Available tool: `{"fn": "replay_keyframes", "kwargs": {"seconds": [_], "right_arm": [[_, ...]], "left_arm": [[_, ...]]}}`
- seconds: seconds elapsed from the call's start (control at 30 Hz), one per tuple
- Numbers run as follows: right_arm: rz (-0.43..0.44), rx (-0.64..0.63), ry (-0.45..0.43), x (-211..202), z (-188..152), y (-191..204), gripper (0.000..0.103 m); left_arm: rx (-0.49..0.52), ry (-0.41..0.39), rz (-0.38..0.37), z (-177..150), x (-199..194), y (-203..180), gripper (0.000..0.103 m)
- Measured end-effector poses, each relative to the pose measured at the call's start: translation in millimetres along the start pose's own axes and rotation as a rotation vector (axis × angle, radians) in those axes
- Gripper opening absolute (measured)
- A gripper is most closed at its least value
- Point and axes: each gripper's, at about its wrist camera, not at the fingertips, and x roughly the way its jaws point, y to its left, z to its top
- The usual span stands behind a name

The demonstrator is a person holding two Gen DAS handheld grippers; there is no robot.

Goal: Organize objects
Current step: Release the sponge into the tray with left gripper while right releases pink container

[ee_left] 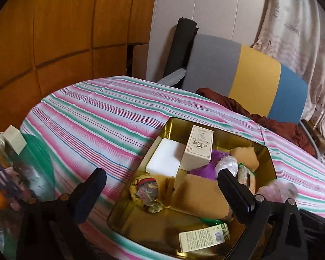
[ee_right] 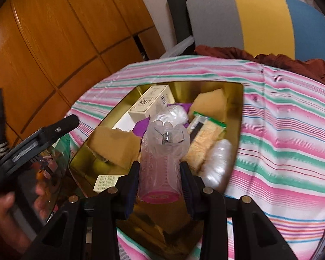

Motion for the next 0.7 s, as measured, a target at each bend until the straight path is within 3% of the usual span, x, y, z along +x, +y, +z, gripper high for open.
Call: {"fn": "replay_keyframes", "kwargs": {"seconds": [0.43,0.7], "right_arm": [[-0.041,0.068,0.073,50,27,3,0.038],[-0.107,0.087,0.028,20,20,-1,0.059]], "left_arm": [[-0.023,0.042,-0.004,-3,-13,14,0.103],[-0.008,0.076,0.010,-5,-16,8,0.103]]}}
